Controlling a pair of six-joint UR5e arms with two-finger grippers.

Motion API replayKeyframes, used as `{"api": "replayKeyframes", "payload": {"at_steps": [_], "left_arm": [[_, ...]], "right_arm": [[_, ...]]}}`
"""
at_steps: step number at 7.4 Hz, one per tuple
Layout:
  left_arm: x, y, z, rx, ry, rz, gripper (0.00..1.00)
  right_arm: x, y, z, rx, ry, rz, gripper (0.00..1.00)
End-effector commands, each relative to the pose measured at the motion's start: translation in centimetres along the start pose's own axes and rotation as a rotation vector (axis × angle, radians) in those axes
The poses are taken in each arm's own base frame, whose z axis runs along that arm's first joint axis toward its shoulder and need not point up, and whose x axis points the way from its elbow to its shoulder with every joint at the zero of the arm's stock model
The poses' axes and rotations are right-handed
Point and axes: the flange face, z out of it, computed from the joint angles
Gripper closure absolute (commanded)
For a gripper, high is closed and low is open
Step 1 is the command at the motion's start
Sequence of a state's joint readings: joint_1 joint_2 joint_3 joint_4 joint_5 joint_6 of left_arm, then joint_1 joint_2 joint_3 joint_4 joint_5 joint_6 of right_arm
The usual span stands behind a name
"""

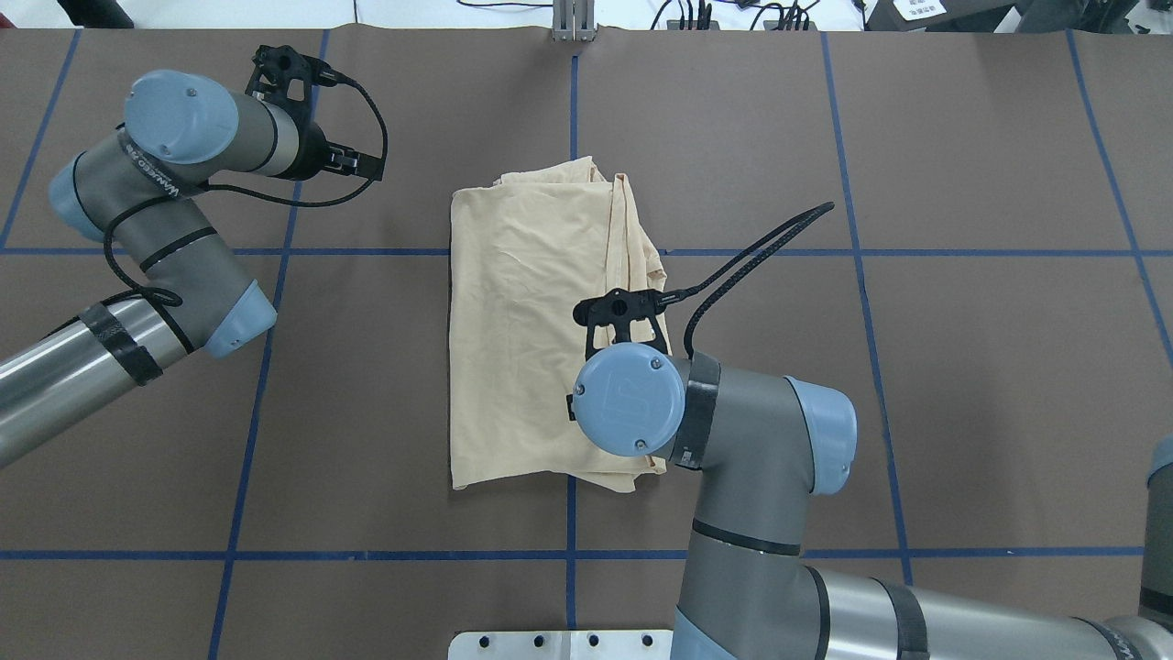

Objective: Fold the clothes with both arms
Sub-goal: 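Move the right gripper to the shirt's side edge nearest it and grasp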

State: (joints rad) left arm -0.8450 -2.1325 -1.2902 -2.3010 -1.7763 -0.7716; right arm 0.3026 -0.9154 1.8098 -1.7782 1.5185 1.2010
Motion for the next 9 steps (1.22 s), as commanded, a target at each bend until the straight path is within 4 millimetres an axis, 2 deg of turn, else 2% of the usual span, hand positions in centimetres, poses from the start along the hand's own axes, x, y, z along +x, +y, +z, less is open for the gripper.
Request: {"api": "replayKeyframes", "payload": {"at_steps": [1,6,8,9], "left_arm": [[0.0,0.0,0.0,0.0,0.0,0.0,0.0],[0.0,0.0,0.0,0.0,0.0,0.0,0.0],[0.0,0.0,0.0,0.0,0.0,0.001,0.0],[0.0,0.0,0.0,0.0,0.0,0.001,0.0]], "right_arm": [[-1.0,3.7,0.4,-0.049,0.011,-0.067,0.62],[-0.3,4.1,2.6,-0.058,0.056,-0.167,0.67],[-0.3,4.1,2.9,-0.063,0.061,-0.168,0.68],[-0.3,4.1,2.9,-0.065,0.06,-0.168,0.96]]}}
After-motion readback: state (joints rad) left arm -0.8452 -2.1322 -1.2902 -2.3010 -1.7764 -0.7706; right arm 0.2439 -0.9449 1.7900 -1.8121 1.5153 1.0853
